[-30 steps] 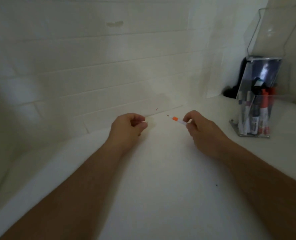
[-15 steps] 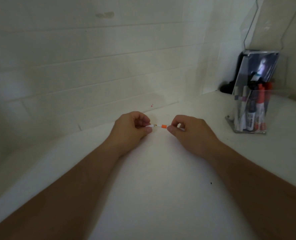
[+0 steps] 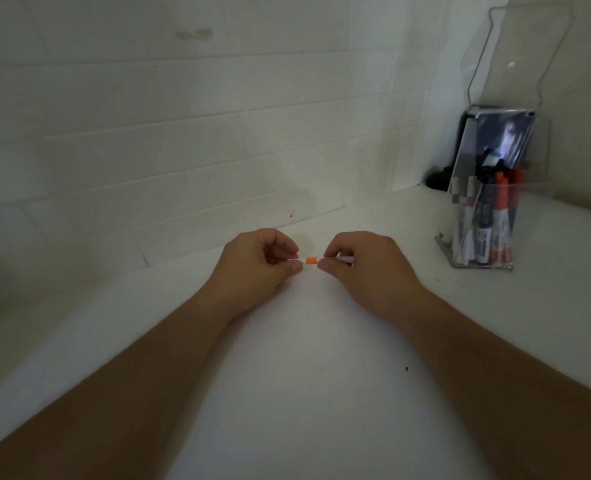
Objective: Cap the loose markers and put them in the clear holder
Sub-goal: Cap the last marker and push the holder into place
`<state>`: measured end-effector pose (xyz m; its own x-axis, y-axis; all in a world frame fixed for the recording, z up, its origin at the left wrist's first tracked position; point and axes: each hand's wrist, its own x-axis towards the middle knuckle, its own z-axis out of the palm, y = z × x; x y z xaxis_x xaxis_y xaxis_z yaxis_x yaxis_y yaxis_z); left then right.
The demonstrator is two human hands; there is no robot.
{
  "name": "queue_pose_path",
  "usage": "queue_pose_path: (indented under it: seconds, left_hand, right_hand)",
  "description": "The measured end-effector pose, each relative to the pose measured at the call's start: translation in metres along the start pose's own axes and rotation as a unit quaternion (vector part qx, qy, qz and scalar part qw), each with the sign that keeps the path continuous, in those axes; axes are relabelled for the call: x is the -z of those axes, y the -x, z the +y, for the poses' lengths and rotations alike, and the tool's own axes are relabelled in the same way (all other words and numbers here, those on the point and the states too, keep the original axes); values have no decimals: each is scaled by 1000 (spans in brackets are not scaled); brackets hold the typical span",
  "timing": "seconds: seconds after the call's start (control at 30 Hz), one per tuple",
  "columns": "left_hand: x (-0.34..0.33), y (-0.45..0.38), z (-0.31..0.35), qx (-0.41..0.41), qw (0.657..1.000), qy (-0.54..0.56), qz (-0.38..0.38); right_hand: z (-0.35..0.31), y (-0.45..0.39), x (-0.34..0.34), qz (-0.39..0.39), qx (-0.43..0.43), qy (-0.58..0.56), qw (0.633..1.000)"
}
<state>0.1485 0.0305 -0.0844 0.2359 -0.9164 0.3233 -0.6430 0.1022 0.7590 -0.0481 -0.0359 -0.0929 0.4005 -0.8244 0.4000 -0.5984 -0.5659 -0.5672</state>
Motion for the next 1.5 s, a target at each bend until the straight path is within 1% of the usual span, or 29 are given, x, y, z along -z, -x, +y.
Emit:
queue_pose_path:
  seconds: [0.1, 0.17, 0.27, 0.37, 0.43, 0.53, 0.67, 0.73, 0.8, 0.83, 0.9, 0.93, 0.97, 1.0, 1.07, 1.1, 1.13, 1.2, 1.27, 1.33, 1.4, 1.43, 1.5]
  left_hand:
    - [-2, 1, 2, 18, 999, 45, 6]
    - [-4, 2, 7, 18, 999, 46, 23]
    - [-8, 4, 14, 1, 999, -16, 40]
    - [-13, 9, 19, -25, 997, -71, 22]
    - [-16, 13, 21, -38, 995, -89, 7]
    - [-19, 17, 23, -43, 993, -109, -6]
    - [-17, 14, 32, -9, 996, -88, -1]
    - [-18, 10, 46, 3, 1000, -10, -15]
    - [-26, 5, 69, 2, 991, 132, -14]
    - [-32, 2, 85, -3, 978, 209, -6]
    - [-50, -4, 118, -10, 940, 340, 13]
    - [-62, -7, 134, -10, 922, 386, 18]
    - [-74, -10, 147, -6, 910, 413, 19]
    - [-89, -13, 158, -1, 908, 419, 15]
    - [-123, -16, 168, 9, 925, 379, 4]
    - [-141, -15, 168, 13, 940, 340, 5]
    - [-158, -13, 165, 13, 958, 287, 14]
    - [-182, -2, 154, 0, 983, 184, 20]
    - [-194, 5, 143, -8, 990, 141, 10]
    - [-197, 4, 137, -25, 990, 138, 1]
    - [-196, 6, 136, -48, 990, 131, -21]
    - [-196, 7, 137, -56, 989, 130, -29]
    - [-197, 8, 138, -57, 989, 129, -36]
  right_hand:
    - [-2, 2, 1, 4, 5, -11, 1000]
    - [-4, 1, 2, 13, 4, -11, 1000]
    - [-2, 1, 5, -3, -18, -30, 999]
    - [3, 4, 9, -33, -23, -26, 999]
    - [2, 4, 13, -41, -6, 27, 999]
    - [-6, 3, 22, -61, 60, 188, 978]
    - [-16, 6, 42, -63, 92, 234, 966]
    - [-15, 6, 61, -81, 84, 220, 968]
    - [-12, 9, 89, -84, 74, 142, 983]
    - [-9, 10, 107, -67, 67, 88, 992]
    - [-3, 13, 144, 8, 47, 3, 999]
    - [-1, 14, 164, 56, 34, -30, 997]
    - [1, 13, 183, 110, 22, -69, 991]
    - [4, 10, 201, 165, 9, -112, 980]
    - [9, 1, 233, 261, -1, -176, 949]
    - [14, -4, 242, 286, 1, -199, 937]
    - [17, -8, 247, 294, 2, -220, 930]
    - [29, -14, 243, 281, -9, -232, 931]
    - [45, -18, 231, 281, -24, -202, 938]
    - [58, -17, 220, 296, -44, -177, 938]
    - [68, -16, 216, 299, -44, -136, 943]
    - [71, -14, 214, 283, -35, -88, 954]
    - [80, -10, 208, 232, -10, 49, 971]
